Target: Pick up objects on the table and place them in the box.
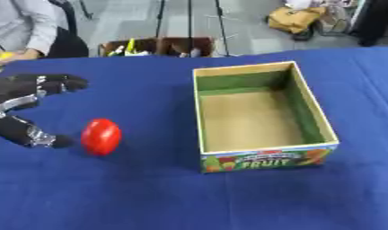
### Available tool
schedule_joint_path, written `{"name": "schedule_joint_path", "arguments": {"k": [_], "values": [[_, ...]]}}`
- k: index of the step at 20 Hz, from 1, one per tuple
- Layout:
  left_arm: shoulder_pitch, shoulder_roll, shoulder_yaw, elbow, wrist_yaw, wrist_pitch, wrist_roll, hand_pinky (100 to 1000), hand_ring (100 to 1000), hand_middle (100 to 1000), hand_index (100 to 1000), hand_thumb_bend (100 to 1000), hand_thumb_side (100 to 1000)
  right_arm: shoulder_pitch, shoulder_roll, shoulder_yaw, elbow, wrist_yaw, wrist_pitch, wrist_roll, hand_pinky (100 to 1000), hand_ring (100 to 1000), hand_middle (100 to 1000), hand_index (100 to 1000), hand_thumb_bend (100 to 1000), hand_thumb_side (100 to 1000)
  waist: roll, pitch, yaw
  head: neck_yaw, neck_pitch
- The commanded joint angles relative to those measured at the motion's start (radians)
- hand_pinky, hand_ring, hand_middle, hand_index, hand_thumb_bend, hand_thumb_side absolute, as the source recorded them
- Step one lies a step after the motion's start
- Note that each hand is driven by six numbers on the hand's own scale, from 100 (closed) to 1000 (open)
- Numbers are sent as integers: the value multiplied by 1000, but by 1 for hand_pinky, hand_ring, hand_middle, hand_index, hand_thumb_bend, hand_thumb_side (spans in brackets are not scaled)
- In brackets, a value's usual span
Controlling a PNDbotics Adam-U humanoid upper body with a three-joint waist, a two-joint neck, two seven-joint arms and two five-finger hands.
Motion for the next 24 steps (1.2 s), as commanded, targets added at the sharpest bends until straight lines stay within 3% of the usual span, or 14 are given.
{"name": "schedule_joint_path", "arguments": {"k": [1,11,24], "values": [[-45,42,-15,56,4,-190,-197,757,864,971,1000,635,851,-5,-24,4,-21,-2,-2,6,207,100,224,404,100,752,1,-19,-3,8,4],[-115,36,-87,189,42,-267,-367,770,866,957,1000,680,854,-6,-24,8,-21,-2,-3,12,205,100,222,403,100,751,9,-14,-22,20,-3],[-104,42,-132,227,-9,-309,-379,768,869,941,1000,702,851,-6,-21,11,-21,0,-2,16,204,100,219,401,100,749,13,-7,-25,19,-5]]}}
